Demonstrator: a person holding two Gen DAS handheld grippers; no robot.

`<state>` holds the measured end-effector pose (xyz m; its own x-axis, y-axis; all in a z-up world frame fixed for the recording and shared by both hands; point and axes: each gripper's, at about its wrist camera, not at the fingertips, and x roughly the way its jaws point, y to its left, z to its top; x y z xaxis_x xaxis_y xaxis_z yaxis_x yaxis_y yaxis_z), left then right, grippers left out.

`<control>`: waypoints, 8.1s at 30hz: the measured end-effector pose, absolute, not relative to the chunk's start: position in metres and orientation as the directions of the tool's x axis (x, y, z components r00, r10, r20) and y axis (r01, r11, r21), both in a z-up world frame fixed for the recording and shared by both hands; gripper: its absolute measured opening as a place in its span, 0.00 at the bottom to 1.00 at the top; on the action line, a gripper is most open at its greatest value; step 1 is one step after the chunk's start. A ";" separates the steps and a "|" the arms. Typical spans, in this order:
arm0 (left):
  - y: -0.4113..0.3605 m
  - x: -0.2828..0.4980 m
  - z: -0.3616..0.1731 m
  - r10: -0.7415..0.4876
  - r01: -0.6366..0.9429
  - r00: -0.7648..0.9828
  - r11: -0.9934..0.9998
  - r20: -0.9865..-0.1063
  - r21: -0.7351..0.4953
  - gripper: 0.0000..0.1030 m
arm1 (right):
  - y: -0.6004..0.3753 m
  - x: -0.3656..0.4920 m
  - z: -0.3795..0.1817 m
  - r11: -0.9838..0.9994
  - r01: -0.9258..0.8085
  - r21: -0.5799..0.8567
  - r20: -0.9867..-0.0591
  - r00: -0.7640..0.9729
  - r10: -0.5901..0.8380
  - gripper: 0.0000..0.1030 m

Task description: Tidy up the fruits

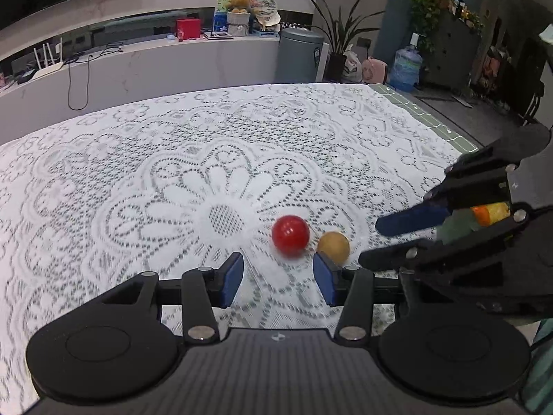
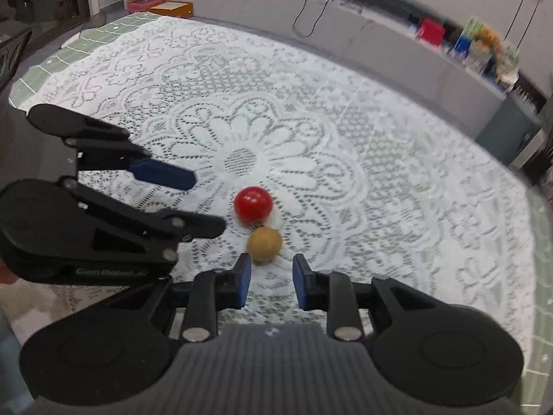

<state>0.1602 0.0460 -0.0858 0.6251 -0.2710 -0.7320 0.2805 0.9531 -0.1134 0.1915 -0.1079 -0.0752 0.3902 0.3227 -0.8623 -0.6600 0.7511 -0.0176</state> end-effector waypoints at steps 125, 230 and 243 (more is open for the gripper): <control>-0.146 0.159 -0.042 -0.383 0.482 0.537 0.870 -0.752 -0.100 0.30 | -0.292 0.112 -0.055 0.991 -0.131 -0.024 -0.707 0.703 0.076 0.24; -0.040 0.019 -0.029 -0.027 0.165 0.709 0.978 -0.705 0.129 0.86 | -0.217 -0.019 -0.028 0.998 -0.056 -0.016 -0.618 0.785 0.034 0.96; -0.037 0.019 -0.031 -0.029 0.149 0.699 0.983 -0.715 0.106 0.86 | -0.219 -0.021 -0.032 0.999 -0.037 0.001 -0.634 0.773 0.029 0.96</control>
